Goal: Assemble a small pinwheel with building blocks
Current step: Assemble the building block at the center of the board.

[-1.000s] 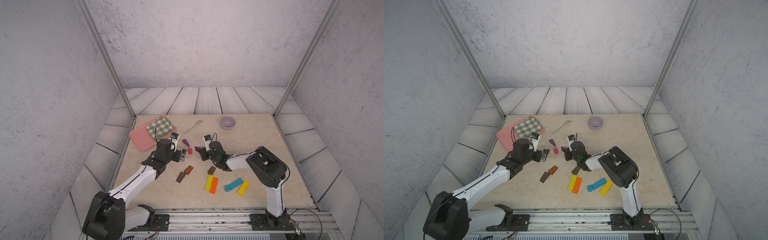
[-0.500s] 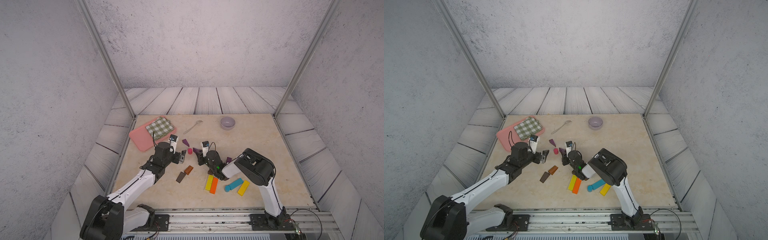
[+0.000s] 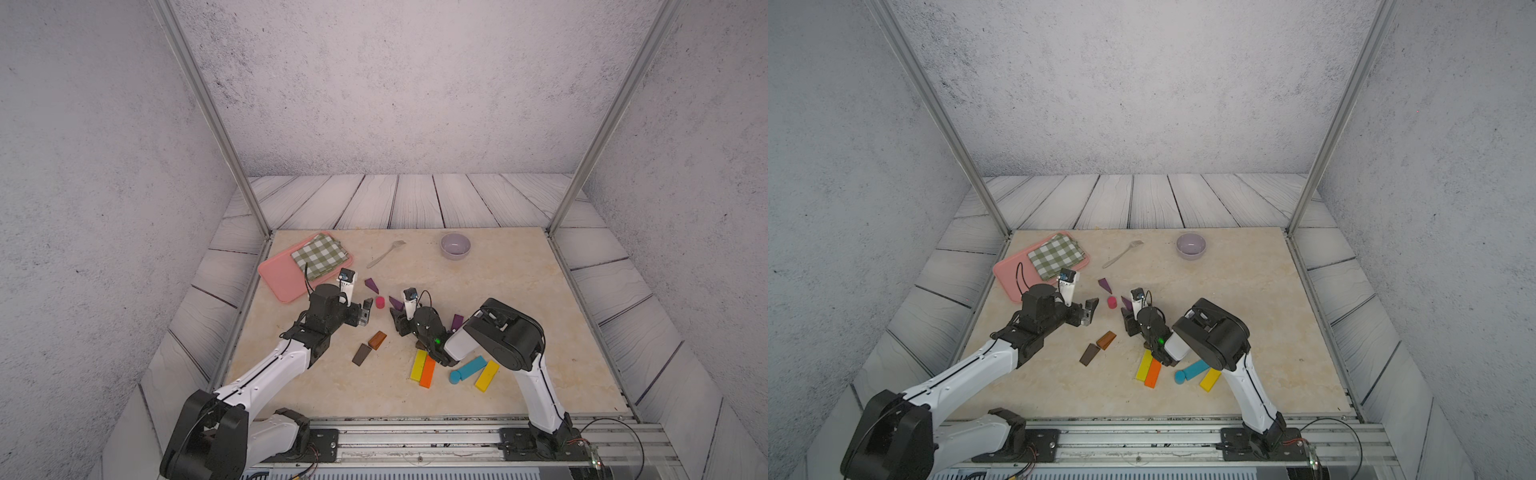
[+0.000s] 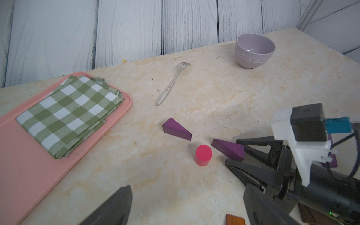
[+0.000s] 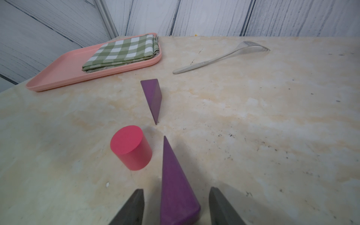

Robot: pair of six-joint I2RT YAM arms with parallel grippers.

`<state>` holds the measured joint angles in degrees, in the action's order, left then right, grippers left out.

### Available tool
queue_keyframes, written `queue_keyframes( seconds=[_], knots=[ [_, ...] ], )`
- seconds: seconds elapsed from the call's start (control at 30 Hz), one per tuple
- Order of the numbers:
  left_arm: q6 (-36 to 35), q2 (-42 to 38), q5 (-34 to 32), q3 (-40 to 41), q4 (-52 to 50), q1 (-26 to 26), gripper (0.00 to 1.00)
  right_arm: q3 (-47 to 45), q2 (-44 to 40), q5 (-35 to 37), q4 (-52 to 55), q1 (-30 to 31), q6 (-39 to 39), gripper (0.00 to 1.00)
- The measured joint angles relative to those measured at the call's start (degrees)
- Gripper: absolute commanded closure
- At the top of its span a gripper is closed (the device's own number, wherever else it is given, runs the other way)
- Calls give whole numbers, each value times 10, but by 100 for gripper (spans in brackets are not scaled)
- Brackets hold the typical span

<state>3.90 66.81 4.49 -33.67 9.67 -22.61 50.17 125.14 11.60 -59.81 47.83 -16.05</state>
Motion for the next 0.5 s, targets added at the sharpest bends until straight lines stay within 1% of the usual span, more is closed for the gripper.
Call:
queue_keyframes(
  seconds=[0.1,0.13,0.27,0.37,0.43,0.5],
  knots=[
    [0,0,-1,0,0,0,4,0,-9,2,24,0,6,16],
    [1,0,-2,0,0,0,4,0,-19,2,44,0,7,0],
    [10,0,-6,0,-2,0,4,2,-80,-11,165,-2,11,1],
    [26,-6,-16,-4,-16,0,4,15,-136,-21,280,-5,16,1],
    [38,-18,-27,-10,-32,0,4,57,-168,-25,394,-9,16,1],
    [50,-34,-35,-15,-41,0,4,120,-183,-37,506,-17,29,1]
  ],
)
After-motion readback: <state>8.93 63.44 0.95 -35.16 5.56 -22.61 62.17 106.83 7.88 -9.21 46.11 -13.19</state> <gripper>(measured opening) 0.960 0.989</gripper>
